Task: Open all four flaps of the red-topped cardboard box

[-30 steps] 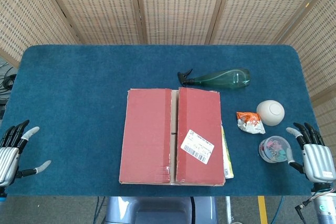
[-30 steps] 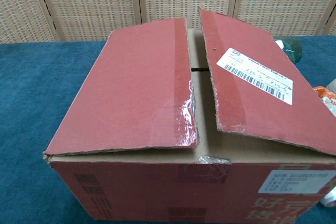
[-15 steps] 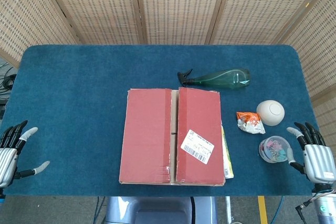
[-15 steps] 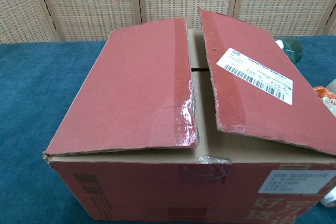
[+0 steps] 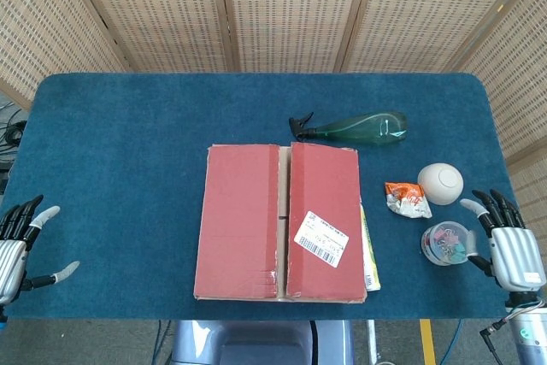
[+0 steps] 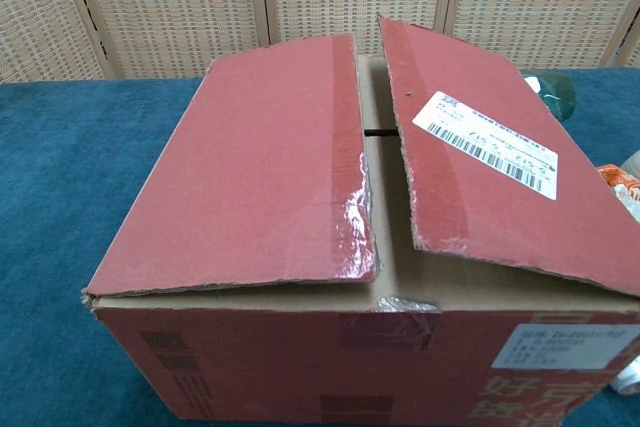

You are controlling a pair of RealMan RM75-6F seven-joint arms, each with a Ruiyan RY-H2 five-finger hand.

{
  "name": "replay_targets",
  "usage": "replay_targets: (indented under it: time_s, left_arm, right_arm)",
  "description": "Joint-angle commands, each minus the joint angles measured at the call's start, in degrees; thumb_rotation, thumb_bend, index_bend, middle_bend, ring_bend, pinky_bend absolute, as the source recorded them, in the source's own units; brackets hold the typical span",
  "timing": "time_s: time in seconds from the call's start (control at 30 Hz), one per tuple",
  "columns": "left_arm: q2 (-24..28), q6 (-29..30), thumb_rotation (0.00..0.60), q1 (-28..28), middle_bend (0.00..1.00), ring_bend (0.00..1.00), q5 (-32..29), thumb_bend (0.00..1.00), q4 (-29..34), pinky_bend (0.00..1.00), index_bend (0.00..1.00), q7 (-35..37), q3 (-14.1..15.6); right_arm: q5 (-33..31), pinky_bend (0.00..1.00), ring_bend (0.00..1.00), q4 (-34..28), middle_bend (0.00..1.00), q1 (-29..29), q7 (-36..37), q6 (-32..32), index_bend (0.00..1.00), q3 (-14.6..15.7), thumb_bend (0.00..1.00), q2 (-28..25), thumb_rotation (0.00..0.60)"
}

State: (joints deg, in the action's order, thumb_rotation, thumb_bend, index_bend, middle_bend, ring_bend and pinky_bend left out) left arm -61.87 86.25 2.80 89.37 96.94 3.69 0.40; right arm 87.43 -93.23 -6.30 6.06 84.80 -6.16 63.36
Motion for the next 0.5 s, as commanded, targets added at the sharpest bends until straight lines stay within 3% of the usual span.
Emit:
replay_targets:
  time_s: [0.03,0.23,0.5]
  left_arm:
    - [0.0,-0.1,0.399,0.1,0.00,0.00,0.0,0.17,0.0,0.00,0.14,0.0,0.0]
    - [0.1,-0.4,0.398,0.0,0.00,0.00,-0.3,0.17,0.1,0.00,0.14,0.1,0.1]
    - [0.1,-0.4,0.398,-0.3,0.00,0.00,-0.9,0.17,0.1,0.00,0.14,0.1,0.2]
  right_arm:
    - [1.8,0.11,0.00,-1.0,0.16,-1.7,1.5,-1.1,0.21,-0.6,0.82,-1.4,0.600]
    - [5.9,0.11,0.00,-3.6,0.17,-6.3,7.0,-4.0,0.21,-1.8,1.00,-4.3,0.600]
    - [12.5,0.11,0.00,-4.0,0.21,-14.1,17.9,-9.4,0.21,-2.1,1.00,-7.0,0.600]
